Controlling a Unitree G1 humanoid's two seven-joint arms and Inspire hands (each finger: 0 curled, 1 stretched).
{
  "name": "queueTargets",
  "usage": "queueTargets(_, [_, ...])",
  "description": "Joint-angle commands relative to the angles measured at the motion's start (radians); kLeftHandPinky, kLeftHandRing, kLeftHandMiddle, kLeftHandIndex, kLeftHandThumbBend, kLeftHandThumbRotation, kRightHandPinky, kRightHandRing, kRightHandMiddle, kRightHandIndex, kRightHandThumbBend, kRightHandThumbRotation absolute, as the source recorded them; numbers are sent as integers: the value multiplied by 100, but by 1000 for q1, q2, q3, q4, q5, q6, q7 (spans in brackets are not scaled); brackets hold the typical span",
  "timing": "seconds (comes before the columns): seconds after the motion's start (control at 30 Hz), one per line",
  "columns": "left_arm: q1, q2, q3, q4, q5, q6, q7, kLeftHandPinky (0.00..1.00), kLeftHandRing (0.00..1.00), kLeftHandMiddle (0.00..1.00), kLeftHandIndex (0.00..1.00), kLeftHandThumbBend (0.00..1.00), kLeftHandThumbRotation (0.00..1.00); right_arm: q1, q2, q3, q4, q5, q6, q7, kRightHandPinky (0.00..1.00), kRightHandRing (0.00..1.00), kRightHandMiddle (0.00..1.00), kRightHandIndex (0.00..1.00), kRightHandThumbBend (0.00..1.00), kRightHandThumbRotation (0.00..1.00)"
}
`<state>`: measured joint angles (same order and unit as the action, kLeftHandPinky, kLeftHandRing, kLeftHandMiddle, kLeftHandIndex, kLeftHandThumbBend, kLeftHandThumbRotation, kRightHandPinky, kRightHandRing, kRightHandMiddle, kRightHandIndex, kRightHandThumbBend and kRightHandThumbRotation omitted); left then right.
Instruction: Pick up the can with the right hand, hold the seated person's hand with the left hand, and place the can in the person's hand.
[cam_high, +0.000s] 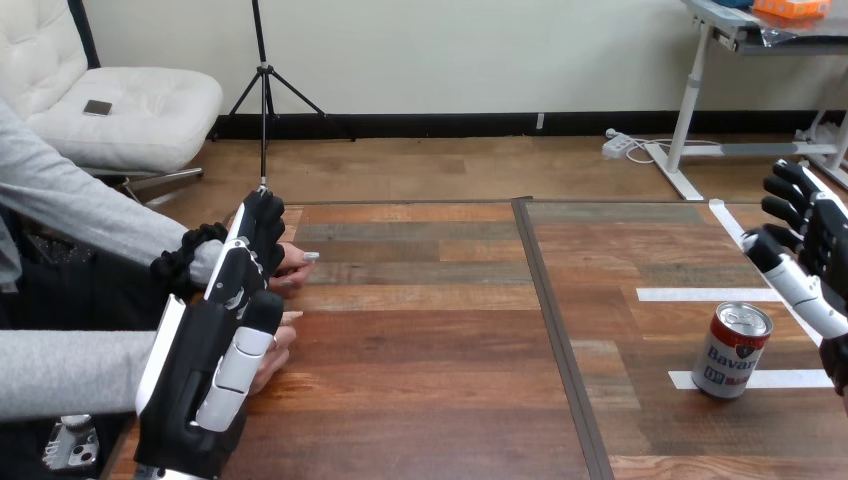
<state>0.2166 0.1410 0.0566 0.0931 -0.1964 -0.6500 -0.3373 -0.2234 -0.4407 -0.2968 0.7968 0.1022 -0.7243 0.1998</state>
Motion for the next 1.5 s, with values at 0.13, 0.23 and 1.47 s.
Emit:
queueTargets(0.13, [-56, 6, 7, -17, -8, 0, -1, 100, 100, 100, 100, 80, 88, -93, -33, -20, 12, 23, 4, -8, 90, 92, 91, 91, 100, 44])
queueTargets(0.23, [-54, 4, 7, -20, -7, 1, 2, 100, 100, 100, 100, 81, 87, -97, -34, -21, 22, 27, 10, -8, 90, 92, 91, 91, 100, 40])
queueTargets(1.47, [-50, 10, 10, -17, -22, 1, -12, 100, 100, 100, 100, 78, 86, -141, -82, 18, 183, -41, 82, -55, 91, 95, 92, 94, 100, 29])
